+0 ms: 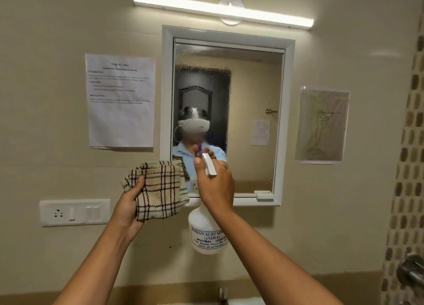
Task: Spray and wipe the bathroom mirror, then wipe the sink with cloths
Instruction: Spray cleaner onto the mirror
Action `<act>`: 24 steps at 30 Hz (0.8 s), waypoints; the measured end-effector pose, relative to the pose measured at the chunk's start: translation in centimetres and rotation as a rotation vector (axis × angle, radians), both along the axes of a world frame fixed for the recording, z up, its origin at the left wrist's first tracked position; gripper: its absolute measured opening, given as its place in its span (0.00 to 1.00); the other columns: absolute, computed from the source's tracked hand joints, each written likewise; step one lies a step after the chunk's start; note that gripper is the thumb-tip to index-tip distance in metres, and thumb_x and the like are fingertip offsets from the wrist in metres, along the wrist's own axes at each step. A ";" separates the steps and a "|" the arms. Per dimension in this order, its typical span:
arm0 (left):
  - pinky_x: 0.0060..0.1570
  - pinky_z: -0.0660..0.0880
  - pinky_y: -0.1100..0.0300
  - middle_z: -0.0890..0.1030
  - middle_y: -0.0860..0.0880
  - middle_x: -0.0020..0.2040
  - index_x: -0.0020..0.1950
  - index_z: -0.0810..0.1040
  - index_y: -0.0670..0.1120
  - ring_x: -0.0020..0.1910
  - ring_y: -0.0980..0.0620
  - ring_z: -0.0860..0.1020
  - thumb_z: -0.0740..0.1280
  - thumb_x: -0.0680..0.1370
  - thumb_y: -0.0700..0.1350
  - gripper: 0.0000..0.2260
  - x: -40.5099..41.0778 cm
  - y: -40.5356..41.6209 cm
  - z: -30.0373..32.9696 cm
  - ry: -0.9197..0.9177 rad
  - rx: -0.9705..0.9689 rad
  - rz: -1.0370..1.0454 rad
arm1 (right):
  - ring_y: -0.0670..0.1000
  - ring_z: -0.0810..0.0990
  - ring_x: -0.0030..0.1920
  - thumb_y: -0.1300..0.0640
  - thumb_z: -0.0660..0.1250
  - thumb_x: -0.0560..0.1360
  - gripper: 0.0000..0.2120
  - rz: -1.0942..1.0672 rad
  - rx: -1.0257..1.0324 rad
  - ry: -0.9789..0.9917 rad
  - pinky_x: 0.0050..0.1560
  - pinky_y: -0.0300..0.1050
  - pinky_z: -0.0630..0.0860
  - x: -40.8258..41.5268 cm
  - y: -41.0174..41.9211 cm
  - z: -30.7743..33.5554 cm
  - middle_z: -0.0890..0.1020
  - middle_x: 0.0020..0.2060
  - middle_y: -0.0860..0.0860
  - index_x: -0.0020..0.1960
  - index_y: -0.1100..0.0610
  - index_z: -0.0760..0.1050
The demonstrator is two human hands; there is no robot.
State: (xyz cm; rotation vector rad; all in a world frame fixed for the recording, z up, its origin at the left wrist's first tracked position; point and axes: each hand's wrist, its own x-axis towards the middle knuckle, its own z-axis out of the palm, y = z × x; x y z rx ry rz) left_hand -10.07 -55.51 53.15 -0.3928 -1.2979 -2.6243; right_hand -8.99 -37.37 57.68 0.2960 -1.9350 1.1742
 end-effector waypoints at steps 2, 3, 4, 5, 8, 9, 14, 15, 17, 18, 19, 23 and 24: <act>0.44 0.83 0.53 0.86 0.45 0.52 0.47 0.88 0.47 0.50 0.48 0.85 0.57 0.83 0.50 0.20 -0.5 0.5 -0.2 -0.001 0.006 -0.015 | 0.44 0.77 0.35 0.40 0.61 0.79 0.14 -0.007 -0.019 0.002 0.34 0.40 0.72 -0.5 0.2 -0.2 0.75 0.31 0.42 0.44 0.49 0.74; 0.45 0.83 0.53 0.86 0.45 0.52 0.47 0.88 0.47 0.50 0.48 0.85 0.57 0.83 0.50 0.20 -0.8 0.9 -0.3 -0.003 0.005 -0.026 | 0.42 0.76 0.34 0.39 0.61 0.79 0.14 -0.016 -0.028 0.000 0.32 0.37 0.69 -0.7 0.4 -0.4 0.76 0.32 0.43 0.44 0.48 0.74; 0.45 0.83 0.53 0.86 0.45 0.52 0.47 0.88 0.47 0.50 0.48 0.85 0.57 0.83 0.50 0.20 -1.0 1.2 -0.4 -0.006 0.003 -0.039 | 0.41 0.75 0.34 0.38 0.60 0.78 0.15 -0.025 -0.042 -0.004 0.31 0.36 0.66 -0.9 0.8 -0.7 0.77 0.33 0.43 0.44 0.48 0.74; 0.45 0.83 0.53 0.86 0.44 0.52 0.47 0.88 0.47 0.50 0.48 0.85 0.56 0.83 0.50 0.20 -1.1 1.6 -0.5 -0.010 0.003 -0.051 | 0.42 0.76 0.34 0.38 0.60 0.78 0.15 -0.032 -0.060 -0.007 0.32 0.37 0.66 -1.0 1.4 -1.1 0.78 0.34 0.45 0.44 0.48 0.75; 0.45 0.83 0.52 0.85 0.44 0.54 0.49 0.87 0.46 0.52 0.48 0.84 0.57 0.83 0.50 0.19 -1.7 3.1 -0.8 -0.034 0.008 -0.080 | 0.42 0.78 0.35 0.38 0.60 0.78 0.16 -0.042 -0.105 -0.023 0.31 0.35 0.68 -0.9 3.8 -2.3 0.80 0.34 0.46 0.46 0.49 0.77; 0.47 0.83 0.52 0.85 0.44 0.56 0.53 0.86 0.45 0.54 0.47 0.84 0.57 0.83 0.50 0.18 -2.0 3.8 -1.0 -0.042 0.014 -0.090 | 0.42 0.77 0.34 0.39 0.61 0.79 0.15 -0.049 -0.115 -0.029 0.30 0.33 0.67 -0.6 4.8 -2.7 0.80 0.34 0.46 0.46 0.49 0.77; 0.49 0.82 0.50 0.84 0.44 0.58 0.58 0.84 0.45 0.56 0.47 0.83 0.58 0.82 0.50 0.16 -2.0 9.1 -1.8 -0.058 0.043 -0.184 | 0.45 0.74 0.32 0.42 0.63 0.79 0.17 -0.107 -0.174 -0.007 0.33 0.42 0.70 1.4 11.0 -5.1 0.77 0.30 0.48 0.39 0.53 0.75; 0.50 0.82 0.50 0.83 0.44 0.58 0.60 0.82 0.45 0.57 0.47 0.83 0.58 0.82 0.50 0.16 -1.8 10.4 -1.9 -0.059 0.047 -0.201 | 0.47 0.76 0.33 0.42 0.64 0.78 0.17 -0.120 -0.183 -0.008 0.34 0.45 0.72 1.9 12.3 -5.5 0.78 0.30 0.49 0.38 0.53 0.75; 0.52 0.81 0.49 0.83 0.44 0.59 0.60 0.81 0.44 0.58 0.47 0.82 0.58 0.82 0.49 0.16 -1.5 13.7 -2.7 -0.073 0.061 -0.247 | 0.51 0.79 0.35 0.42 0.64 0.78 0.15 -0.143 -0.212 -0.025 0.38 0.51 0.76 3.0 15.4 -6.7 0.80 0.32 0.51 0.39 0.52 0.75; 0.53 0.81 0.48 0.84 0.44 0.58 0.58 0.83 0.44 0.58 0.47 0.82 0.58 0.82 0.49 0.16 -1.3 15.6 -3.2 -0.085 0.063 -0.272 | 0.53 0.80 0.36 0.41 0.64 0.78 0.15 -0.155 -0.231 -0.035 0.39 0.53 0.78 3.5 17.1 -7.3 0.81 0.32 0.51 0.41 0.51 0.75; 0.54 0.80 0.47 0.84 0.44 0.58 0.55 0.85 0.45 0.57 0.47 0.82 0.58 0.82 0.49 0.17 -1.2 17.4 -3.7 -0.103 0.065 -0.295 | 0.54 0.80 0.37 0.39 0.64 0.77 0.17 -0.169 -0.246 -0.037 0.39 0.56 0.79 4.2 18.8 -8.0 0.81 0.32 0.52 0.42 0.52 0.77; 0.54 0.80 0.46 0.84 0.44 0.57 0.52 0.86 0.45 0.56 0.47 0.83 0.57 0.82 0.49 0.18 -0.4 24.8 -6.1 -0.173 0.051 -0.385 | 0.57 0.79 0.36 0.35 0.61 0.74 0.24 -0.238 -0.264 -0.059 0.39 0.60 0.78 6.1 25.3 -11.4 0.78 0.31 0.55 0.40 0.57 0.75; 0.54 0.80 0.46 0.84 0.44 0.56 0.51 0.86 0.45 0.56 0.47 0.83 0.57 0.83 0.49 0.18 -0.1 26.9 -6.9 -0.195 0.047 -0.410 | 0.57 0.78 0.34 0.35 0.61 0.75 0.23 -0.258 -0.260 -0.063 0.38 0.59 0.78 6.7 27.1 -12.3 0.77 0.30 0.54 0.39 0.56 0.74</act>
